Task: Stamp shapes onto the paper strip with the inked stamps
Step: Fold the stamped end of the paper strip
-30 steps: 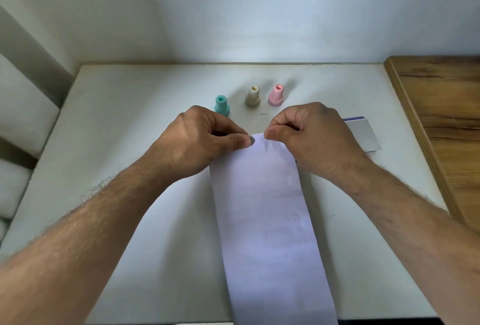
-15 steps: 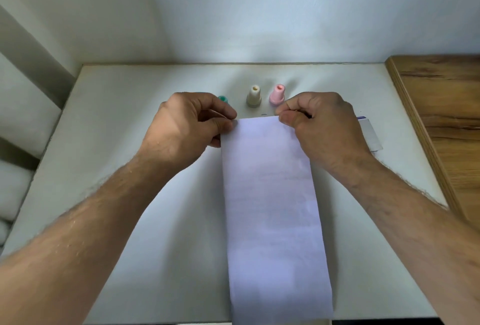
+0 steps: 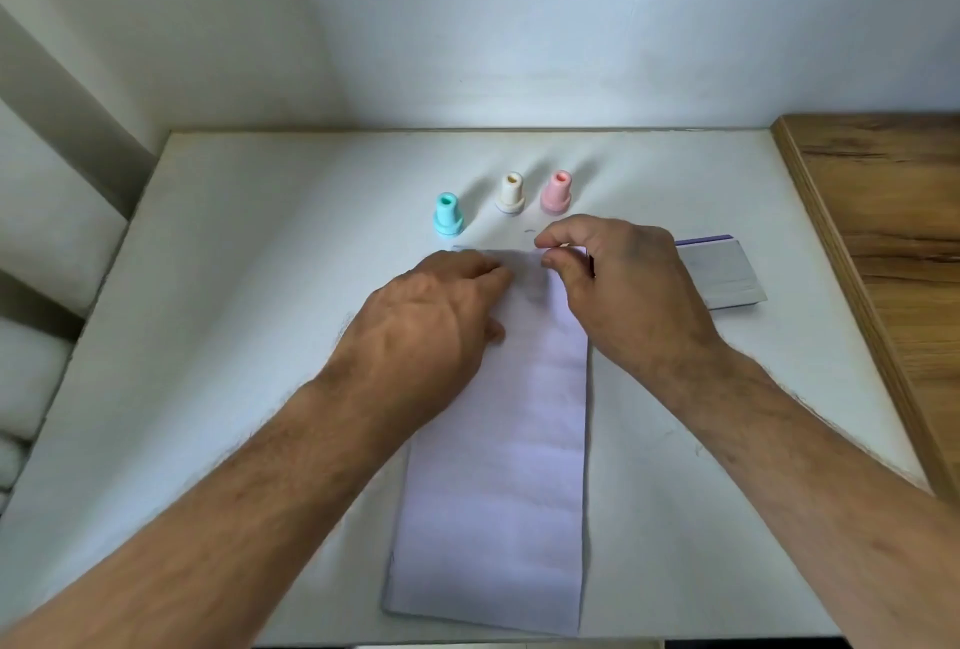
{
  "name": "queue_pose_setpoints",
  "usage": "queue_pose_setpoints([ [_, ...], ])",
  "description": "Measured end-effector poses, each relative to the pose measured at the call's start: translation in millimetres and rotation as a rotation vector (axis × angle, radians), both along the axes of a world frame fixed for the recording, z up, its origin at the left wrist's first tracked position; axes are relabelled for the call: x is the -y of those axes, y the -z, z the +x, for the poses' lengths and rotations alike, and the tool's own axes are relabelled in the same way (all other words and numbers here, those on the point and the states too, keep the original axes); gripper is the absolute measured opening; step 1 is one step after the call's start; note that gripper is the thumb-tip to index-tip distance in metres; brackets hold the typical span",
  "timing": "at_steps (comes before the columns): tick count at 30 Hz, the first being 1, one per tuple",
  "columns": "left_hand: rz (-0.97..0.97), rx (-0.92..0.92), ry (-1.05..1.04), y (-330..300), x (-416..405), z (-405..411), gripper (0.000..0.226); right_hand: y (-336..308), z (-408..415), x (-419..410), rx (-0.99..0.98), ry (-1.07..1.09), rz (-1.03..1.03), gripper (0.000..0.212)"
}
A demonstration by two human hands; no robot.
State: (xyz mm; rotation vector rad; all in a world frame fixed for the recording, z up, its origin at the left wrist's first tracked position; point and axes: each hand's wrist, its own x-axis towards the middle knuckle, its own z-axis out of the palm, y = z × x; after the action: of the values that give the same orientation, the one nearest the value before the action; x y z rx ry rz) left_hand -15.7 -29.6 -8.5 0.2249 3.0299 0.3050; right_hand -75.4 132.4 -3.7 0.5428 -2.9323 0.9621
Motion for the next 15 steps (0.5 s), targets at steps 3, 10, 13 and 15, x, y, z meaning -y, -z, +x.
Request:
queue_pose_setpoints([
  [3, -0.051, 0.052, 0.006, -0.5, 2.8, 1.2, 0.059, 4.5, -2.4, -1.1, -0.019, -0.019, 0.013, 0.019],
  [10, -0.149, 0.056, 0.043, 1.4, -0.7, 9.4, 0.064, 7.5, 7.9, 3.6, -0.269, -0.16, 0.183, 0.035],
  [13, -0.112, -0.018, 0.03, 6.1, -1.6, 11.6, 0.056, 15.0, 25.2, 12.9, -0.051, -0.328, 0.288, 0.056],
  [15, -0.11, -0.025, 0.015, 8.5, -3.9, 13.8, 0.055, 23.0, 31.2, 13.8, 0.016, -0.364, 0.332, 0.063],
])
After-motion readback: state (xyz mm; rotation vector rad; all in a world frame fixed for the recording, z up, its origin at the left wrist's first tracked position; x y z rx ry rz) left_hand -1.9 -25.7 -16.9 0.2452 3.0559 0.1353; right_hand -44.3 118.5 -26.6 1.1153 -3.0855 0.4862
